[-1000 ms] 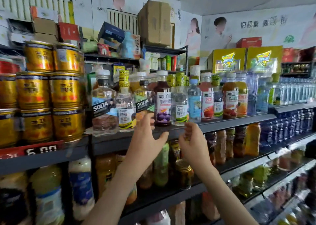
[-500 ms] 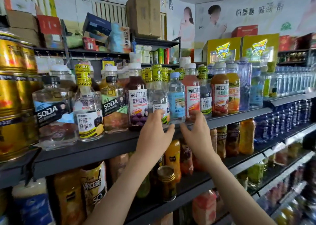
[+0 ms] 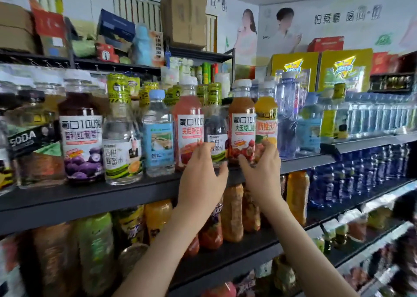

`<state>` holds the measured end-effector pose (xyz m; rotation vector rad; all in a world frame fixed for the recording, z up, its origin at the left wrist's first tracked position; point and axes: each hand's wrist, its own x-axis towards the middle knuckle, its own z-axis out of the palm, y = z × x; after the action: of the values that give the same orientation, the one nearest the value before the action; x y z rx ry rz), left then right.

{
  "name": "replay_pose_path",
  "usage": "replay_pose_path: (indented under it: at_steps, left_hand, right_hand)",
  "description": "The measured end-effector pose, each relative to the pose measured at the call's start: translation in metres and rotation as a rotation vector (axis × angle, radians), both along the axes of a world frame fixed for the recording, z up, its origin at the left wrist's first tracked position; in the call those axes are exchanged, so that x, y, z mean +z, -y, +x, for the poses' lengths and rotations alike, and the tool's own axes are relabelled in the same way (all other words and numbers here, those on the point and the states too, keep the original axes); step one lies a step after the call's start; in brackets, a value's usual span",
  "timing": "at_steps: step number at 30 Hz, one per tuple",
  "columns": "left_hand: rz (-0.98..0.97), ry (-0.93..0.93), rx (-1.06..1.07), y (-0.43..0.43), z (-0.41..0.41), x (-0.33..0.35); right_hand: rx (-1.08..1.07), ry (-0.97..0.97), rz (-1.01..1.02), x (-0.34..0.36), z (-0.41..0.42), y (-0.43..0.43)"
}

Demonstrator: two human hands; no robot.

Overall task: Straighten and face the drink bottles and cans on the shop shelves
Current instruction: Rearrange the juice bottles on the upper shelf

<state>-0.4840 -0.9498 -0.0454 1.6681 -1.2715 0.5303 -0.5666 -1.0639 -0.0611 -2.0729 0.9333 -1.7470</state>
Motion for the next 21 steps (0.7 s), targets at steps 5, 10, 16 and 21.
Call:
replay_pose_path:
  at_steps: [5, 10, 16, 21]
  left_hand:
    - [-0.04, -0.068, 0.067, 0.047, -0.035, 0.008]
    - [-0.048, -0.123, 0.091, 0.07, -0.045, 0.011]
    - [-0.074, -0.084, 0.148, 0.068, -0.04, 0.016]
    - [-0.085, -0.085, 0.176, 0.06, -0.038, 0.02]
  right_hand:
    - [0.077, -0.067, -0.047, -0.003, -0.008, 0.036]
    - [0.089, -0.093, -0.077, -0.005, 0.001, 0.048]
    - [-0.032, -0.078, -0.074, 0.003, 0.017, 0.047]
    - [-0.057, 0.003, -0.016, 0.01, 0.021, 0.042]
